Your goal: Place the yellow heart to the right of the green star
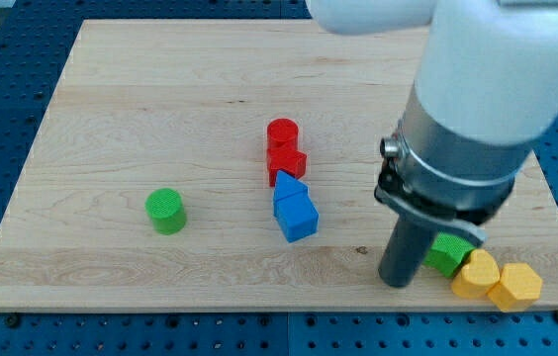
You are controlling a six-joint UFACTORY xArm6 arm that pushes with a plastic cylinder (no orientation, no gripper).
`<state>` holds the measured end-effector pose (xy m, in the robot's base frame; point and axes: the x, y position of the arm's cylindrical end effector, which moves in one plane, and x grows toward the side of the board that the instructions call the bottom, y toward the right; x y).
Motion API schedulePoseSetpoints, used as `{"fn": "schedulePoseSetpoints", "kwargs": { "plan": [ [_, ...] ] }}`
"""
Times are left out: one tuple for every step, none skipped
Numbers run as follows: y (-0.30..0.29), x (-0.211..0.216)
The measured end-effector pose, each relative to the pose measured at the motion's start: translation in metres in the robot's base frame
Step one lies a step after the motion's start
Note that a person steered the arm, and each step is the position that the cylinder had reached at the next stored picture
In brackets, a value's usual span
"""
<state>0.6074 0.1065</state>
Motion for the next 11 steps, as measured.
{"fn": "schedulePoseSetpoints", "kwargs": {
  "plan": [
    [-0.001,0.011],
    [0.009,0.011],
    [0.064,0.011],
    [0.075,0.011],
    [0.075,0.011],
    [0.075,0.011],
    [0.075,-0.007],
    [0.075,-0.014],
    [0.079,-0.013],
    [0.066,-0.013],
    [0.036,-0.013]
  ]
}}
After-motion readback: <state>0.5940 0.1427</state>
